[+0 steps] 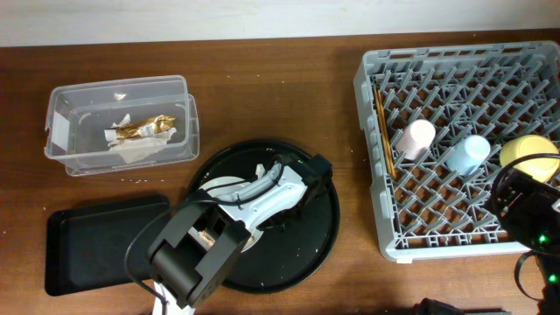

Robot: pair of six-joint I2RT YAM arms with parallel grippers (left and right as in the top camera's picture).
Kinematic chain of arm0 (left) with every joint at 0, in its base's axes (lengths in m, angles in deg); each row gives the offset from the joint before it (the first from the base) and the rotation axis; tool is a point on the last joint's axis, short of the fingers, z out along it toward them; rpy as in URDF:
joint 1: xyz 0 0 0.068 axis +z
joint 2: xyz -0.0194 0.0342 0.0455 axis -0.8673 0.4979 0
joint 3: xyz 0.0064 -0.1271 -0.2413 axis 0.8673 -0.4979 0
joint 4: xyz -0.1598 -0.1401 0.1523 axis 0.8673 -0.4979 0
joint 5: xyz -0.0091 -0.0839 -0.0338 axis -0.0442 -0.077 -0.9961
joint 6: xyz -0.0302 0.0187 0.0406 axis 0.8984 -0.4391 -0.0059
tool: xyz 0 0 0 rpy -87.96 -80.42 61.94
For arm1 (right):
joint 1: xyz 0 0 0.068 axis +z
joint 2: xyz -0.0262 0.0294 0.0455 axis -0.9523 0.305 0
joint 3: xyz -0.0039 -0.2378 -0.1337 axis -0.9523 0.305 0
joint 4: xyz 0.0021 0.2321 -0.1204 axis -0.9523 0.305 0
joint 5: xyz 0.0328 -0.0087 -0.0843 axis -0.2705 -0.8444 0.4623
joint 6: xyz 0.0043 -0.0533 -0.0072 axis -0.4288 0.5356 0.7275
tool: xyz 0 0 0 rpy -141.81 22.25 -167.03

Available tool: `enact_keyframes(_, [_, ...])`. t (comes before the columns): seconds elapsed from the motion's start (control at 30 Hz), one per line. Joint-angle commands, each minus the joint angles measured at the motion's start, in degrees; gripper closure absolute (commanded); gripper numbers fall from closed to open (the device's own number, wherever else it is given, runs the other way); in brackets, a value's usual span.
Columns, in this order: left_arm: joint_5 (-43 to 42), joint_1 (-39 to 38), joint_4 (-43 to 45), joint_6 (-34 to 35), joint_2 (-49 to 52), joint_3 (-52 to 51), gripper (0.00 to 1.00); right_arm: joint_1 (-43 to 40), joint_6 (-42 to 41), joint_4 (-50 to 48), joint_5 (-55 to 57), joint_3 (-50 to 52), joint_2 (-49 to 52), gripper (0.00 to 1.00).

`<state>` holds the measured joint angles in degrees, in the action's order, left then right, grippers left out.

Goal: Sort waste into correct bins and load items into the dishwasher rack
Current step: 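Lift the white plate with the left gripper and carry it left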

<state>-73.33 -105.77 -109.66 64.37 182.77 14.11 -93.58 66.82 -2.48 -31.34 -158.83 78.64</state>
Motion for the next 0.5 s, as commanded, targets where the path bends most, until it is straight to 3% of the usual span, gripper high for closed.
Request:
enact_keyframes(0.0, [0.5, 0.2, -0.3, 0.5, 0.7, 0.3, 0.95, -0.3, -0.2, -0.2, -0.1, -0.7, -0.2, 0.02])
enact_keyframes(0.1, [0.7, 0.2, -1.3, 0.5, 0.7, 1.1, 0.99, -0.3, -0.2, -0.2, -0.1, -0.7, -0.2, 0.02])
enact_keyframes(0.47, [3.5, 0.2, -10.6, 0.5, 0.7, 8.1, 0.99, -0.3, -0.2, -0.2, -0.1, -0.7, -0.2, 0.02])
